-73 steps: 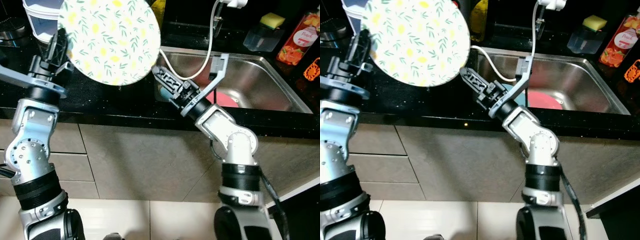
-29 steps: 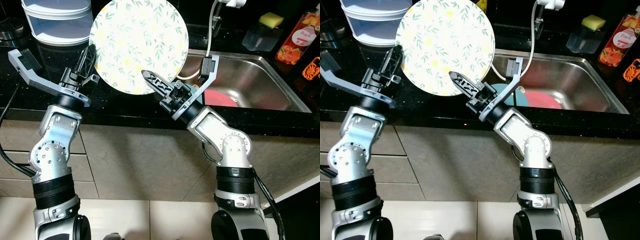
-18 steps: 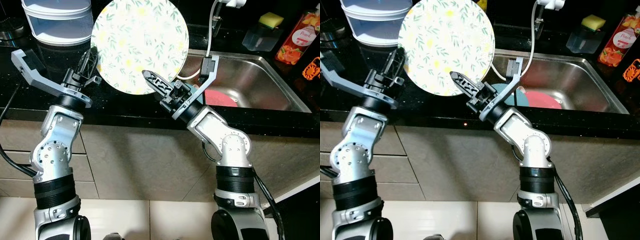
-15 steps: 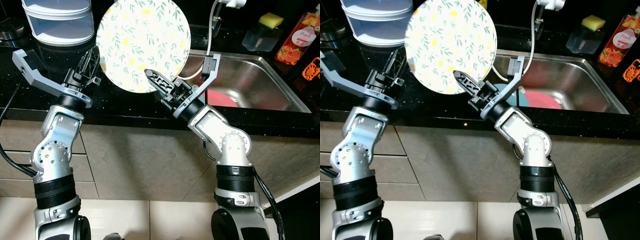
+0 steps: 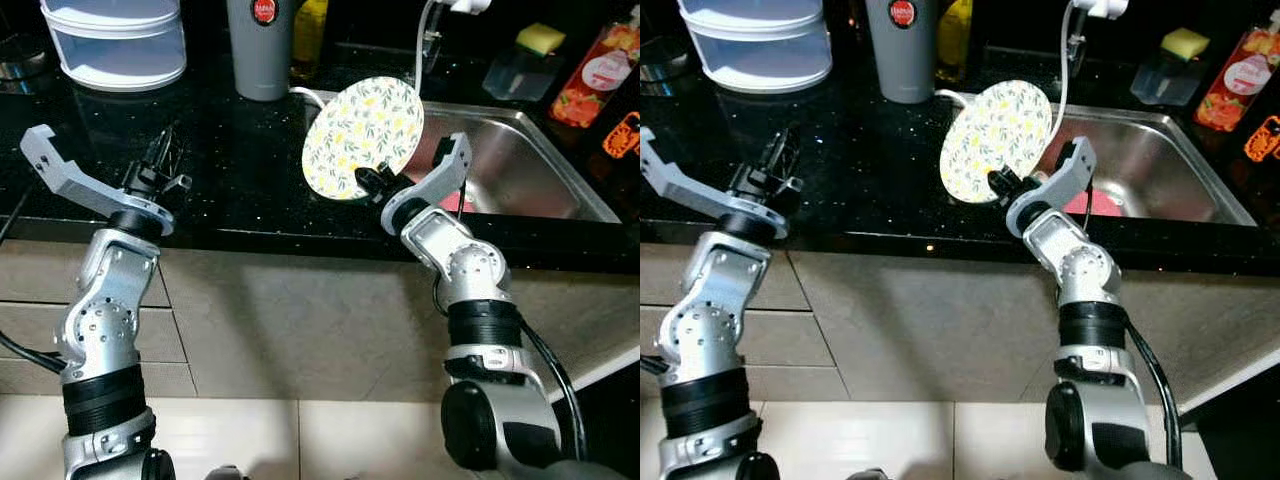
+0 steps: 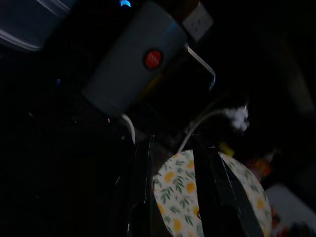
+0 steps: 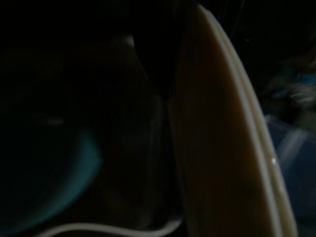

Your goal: Kitchen organization

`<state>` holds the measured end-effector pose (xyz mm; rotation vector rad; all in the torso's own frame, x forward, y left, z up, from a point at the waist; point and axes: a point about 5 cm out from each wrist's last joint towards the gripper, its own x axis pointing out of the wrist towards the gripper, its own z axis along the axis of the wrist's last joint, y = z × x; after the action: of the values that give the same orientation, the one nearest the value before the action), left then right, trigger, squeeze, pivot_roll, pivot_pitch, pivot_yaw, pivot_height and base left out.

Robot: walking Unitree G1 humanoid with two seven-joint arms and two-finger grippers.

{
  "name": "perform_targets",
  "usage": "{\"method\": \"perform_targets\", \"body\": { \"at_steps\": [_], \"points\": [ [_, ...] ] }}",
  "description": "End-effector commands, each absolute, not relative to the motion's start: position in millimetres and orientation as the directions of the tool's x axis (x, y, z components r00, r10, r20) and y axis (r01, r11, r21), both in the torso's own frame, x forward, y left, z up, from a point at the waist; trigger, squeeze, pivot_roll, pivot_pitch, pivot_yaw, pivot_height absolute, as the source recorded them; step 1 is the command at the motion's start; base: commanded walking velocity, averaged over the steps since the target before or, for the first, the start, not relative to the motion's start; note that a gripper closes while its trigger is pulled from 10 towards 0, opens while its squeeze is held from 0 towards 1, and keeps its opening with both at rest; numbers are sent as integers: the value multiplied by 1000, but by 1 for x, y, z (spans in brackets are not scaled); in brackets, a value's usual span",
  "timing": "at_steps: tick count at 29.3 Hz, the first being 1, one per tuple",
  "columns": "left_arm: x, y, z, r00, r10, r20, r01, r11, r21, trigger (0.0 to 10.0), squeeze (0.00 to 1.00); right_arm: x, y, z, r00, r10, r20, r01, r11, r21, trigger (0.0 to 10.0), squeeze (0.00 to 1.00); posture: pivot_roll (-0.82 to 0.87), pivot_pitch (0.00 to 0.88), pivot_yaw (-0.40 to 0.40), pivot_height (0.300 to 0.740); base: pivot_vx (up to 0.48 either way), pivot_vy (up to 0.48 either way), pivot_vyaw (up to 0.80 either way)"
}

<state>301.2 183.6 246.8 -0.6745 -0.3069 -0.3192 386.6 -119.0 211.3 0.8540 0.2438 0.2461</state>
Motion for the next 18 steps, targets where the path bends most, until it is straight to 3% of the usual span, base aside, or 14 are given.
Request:
{"method": "perform_targets", "body": {
  "at_steps": [1,8,11,12,15,18],
  "points": [
    [299,179,249,909,-199,365,376,768,-518,10000,0,399,-127,222,966,236,-109,-71,644,761,10000,0,135,19,-86,740,0,0,0],
    [297,178,253,924,-163,345,319,827,-463,10000,0,414,-135,236,982,148,-116,-3,628,778,10000,0,177,43,-96,740,0,0,0],
    [295,175,259,943,-145,301,201,966,-164,10000,0,418,-136,234,987,109,-121,35,582,813,10000,0,219,64,-104,740,0,0,0],
    [295,175,259,943,-145,301,201,966,-164,10000,0,418,-136,234,987,109,-121,35,582,813,10000,0,219,64,-104,740,0,0,0],
    [291,174,266,938,-146,314,167,985,-39,10000,0,417,-132,245,993,121,14,-87,620,780,10000,0,236,69,-105,740,0,0,0],
    [288,176,271,937,-137,323,148,989,-10,10000,0,413,-134,255,985,114,126,-170,653,738,10000,0,241,69,-103,740,0,0,0]
  ]
}}
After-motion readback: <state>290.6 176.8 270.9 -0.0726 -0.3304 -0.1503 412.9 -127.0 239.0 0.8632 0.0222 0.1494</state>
